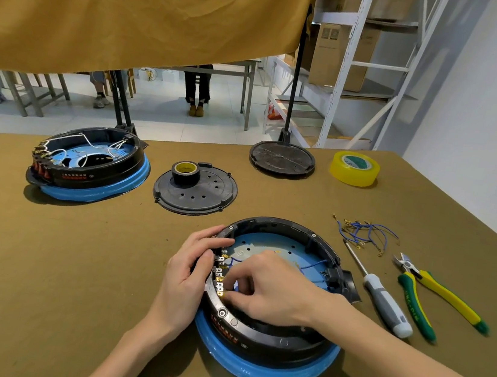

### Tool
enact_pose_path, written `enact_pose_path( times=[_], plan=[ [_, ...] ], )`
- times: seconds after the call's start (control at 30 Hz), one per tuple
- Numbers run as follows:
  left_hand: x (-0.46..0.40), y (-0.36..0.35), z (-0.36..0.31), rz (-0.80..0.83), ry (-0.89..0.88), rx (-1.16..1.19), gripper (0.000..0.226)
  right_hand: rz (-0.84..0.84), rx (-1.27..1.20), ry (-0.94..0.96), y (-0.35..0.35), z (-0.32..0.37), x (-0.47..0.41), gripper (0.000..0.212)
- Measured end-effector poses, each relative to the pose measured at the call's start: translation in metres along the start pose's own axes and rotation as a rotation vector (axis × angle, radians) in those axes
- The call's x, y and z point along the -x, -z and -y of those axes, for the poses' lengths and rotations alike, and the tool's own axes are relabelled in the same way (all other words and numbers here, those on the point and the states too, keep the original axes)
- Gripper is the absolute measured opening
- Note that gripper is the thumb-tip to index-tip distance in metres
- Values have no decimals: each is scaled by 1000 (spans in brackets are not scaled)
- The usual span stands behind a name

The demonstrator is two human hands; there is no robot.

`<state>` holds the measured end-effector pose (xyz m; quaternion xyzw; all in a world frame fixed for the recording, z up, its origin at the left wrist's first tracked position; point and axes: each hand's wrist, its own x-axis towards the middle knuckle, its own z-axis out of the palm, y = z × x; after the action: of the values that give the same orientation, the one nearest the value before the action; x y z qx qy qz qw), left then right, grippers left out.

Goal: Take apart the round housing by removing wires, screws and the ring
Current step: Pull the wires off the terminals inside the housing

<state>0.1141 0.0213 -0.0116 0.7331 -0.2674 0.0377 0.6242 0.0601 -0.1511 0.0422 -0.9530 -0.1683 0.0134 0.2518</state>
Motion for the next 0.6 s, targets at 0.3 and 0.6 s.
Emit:
enact_pose_path(
  times=[0.3, 0.6],
  plan=[
    [1, -1, 0, -19, -5, -7, 38, -31, -104, -54, 5, -7, 4, 17],
    [1, -1, -3, -14, 7, -9, 38, -76, 25, -83, 6, -1, -4, 20]
  ],
)
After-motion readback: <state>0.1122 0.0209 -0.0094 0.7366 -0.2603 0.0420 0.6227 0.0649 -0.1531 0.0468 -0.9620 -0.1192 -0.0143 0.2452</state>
